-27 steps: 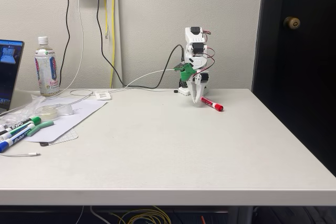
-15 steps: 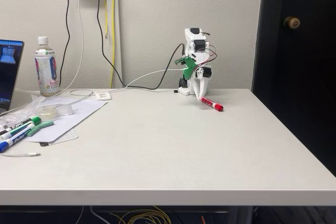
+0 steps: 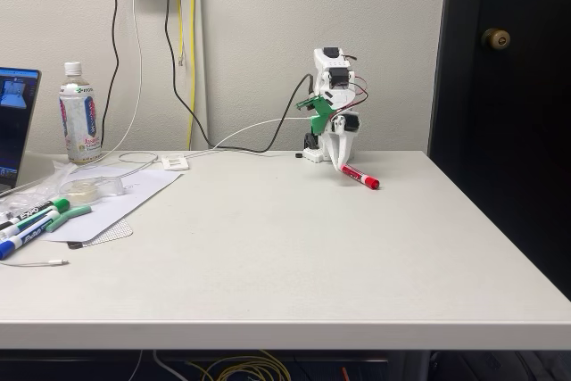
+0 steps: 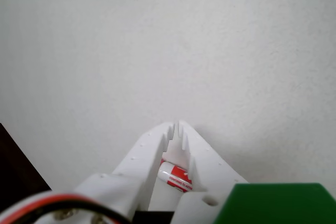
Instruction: Pick up the red marker.
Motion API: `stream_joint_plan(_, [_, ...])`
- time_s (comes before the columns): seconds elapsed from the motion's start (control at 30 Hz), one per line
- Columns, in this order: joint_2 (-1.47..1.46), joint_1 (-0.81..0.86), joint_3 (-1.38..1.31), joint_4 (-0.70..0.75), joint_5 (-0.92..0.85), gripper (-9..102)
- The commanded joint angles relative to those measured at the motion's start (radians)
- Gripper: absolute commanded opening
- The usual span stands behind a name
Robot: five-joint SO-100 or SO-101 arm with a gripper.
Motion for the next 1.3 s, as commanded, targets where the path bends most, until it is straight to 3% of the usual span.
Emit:
stream_joint_plan(0.0, [0.034,0.009,-0.048,0.006,-0.005,0])
stream_joint_plan(0.5, [0.063,0.091,-0.225,0.196,-0.080,0])
stream_joint_plan(0.83, [0.083,0.160,-0.278,0.189,-0.074,0])
stream_joint_plan(1.1, [0.163,0.198,-0.272,0.167,0.048,0])
stream_joint_plan(1.27, [0.181,0.192,-0.275,0.215,-0.060,0])
